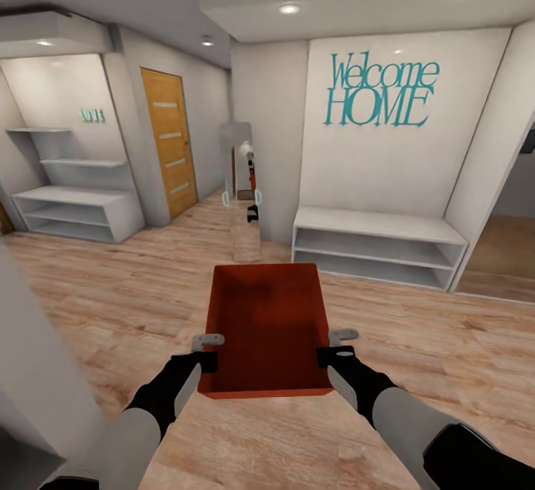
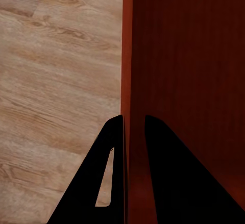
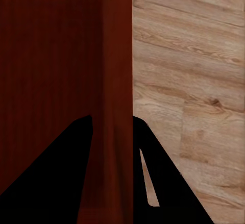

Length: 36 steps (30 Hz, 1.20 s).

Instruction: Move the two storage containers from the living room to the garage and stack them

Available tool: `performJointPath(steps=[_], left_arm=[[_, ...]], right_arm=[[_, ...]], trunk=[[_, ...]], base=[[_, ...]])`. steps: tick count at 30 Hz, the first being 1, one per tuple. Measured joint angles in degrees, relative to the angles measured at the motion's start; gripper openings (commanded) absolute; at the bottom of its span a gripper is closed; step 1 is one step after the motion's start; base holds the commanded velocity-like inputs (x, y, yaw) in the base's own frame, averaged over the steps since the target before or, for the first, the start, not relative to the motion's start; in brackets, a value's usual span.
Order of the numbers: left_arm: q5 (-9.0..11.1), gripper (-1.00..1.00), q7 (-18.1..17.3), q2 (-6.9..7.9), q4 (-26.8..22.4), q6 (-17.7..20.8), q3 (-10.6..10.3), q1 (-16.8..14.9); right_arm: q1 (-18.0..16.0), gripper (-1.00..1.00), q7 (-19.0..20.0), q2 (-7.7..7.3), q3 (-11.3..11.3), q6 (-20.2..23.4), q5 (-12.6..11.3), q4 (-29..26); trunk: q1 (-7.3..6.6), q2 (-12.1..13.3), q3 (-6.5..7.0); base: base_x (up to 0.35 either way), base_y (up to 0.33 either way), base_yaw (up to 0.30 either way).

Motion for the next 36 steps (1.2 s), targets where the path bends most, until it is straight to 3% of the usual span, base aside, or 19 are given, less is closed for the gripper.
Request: performJointPath(steps=[11,36], left_arm=[[0.0,-1.0,0.0,0.0,0.0,0.0,0.0,0.0],[0.0,-1.0,0.0,0.01,0.0,0.0,0.0,0.0]], right_arm=[[0.0,-1.0,0.0,0.0,0.0,0.0,0.0,0.0],[0.0,-1.0,0.0,0.0,0.0,0.0,0.0,0.0]], trunk=[[0.0,0.0,0.0],[0.0,0.0,0.0]], base=[[0.323,0.0,0.001],[0.323,0.0,0.245]])
